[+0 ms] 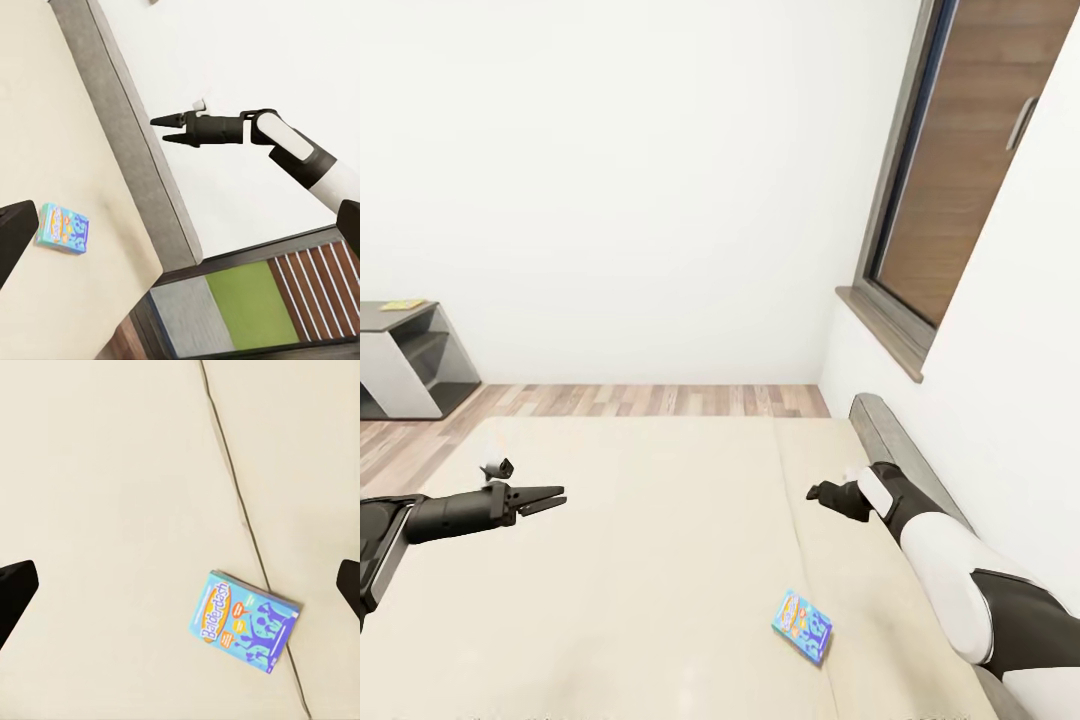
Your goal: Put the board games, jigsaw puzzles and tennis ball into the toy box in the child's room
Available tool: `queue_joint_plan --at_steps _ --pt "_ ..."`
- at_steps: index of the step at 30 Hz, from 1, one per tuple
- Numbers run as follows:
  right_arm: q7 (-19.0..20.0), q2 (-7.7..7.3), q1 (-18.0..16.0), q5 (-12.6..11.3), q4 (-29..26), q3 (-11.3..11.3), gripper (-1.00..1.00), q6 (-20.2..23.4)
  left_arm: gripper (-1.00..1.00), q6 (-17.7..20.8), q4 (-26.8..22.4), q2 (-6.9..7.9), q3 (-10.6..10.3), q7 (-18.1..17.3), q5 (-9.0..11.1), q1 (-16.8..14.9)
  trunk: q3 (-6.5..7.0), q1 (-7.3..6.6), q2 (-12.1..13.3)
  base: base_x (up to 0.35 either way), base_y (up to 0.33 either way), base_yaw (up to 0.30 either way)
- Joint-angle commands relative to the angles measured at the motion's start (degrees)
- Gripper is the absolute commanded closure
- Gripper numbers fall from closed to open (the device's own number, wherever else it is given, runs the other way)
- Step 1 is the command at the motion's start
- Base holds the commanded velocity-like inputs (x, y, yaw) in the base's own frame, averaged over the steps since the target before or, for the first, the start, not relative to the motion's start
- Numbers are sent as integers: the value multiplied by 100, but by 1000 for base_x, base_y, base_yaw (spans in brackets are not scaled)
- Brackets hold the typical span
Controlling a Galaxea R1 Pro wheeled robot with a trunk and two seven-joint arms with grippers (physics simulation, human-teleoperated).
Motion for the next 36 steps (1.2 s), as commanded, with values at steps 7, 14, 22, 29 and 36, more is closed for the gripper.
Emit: queue_joint_plan --at_steps 7,14,22,29,36 --pt "-15 14 -4 -23 -11 -18 -100 77 -100 58 -1 11 -3 -25 1 -4 -78 3 -13 0 0 0" --pt "-21 43 -4 -23 -34 -24 -100 249 -100 62 -1 18 2 -26 0 -24 -143 3 -13 0 0 0" --pt "-24 43 -4 -26 -39 -31 -100 312 -100 107 5 15 15 -2 -4 -87 -218 3 -13 0 0 0" --pt "-18 2 -4 -38 -40 -46 -100 342 -100 190 7 -69 4 228 9 -235 -283 3 -13 0 0 0" --pt "-16 -7 -4 -35 -58 -52 -100 529 -100 251 219 -226 -4 609 5 -755 -349 3 -13 0 0 0"
